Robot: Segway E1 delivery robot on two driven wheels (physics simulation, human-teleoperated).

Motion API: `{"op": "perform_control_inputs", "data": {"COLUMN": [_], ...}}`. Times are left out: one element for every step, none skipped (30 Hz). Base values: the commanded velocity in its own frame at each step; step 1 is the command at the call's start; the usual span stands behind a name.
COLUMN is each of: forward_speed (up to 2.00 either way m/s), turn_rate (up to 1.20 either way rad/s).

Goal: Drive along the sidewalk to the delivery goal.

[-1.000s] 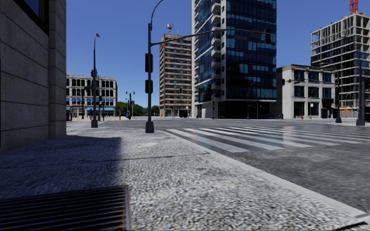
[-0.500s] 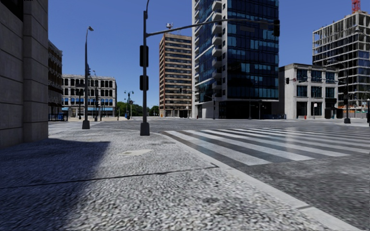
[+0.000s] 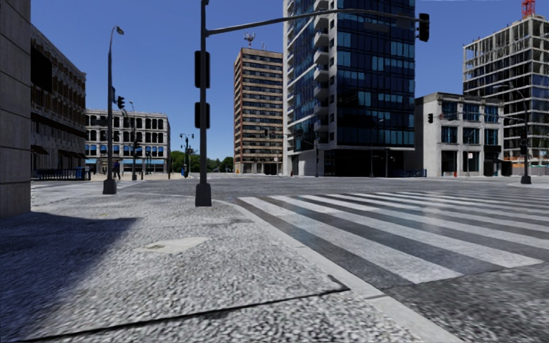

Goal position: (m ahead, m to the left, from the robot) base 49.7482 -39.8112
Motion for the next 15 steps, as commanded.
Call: {"op": "perform_control_inputs", "data": {"forward_speed": [2.0,2.0,2.0,2.0,2.0,2.0,2.0,2.0,2.0,2.0,2.0,2.0,2.0,2.0,2.0], "turn_rate": [0.0,0.0,0.0,0.0,0.0,0.0,0.0,0.0,0.0,-0.16,-0.32,-0.32,-0.43,-0.48,-0.49]}}
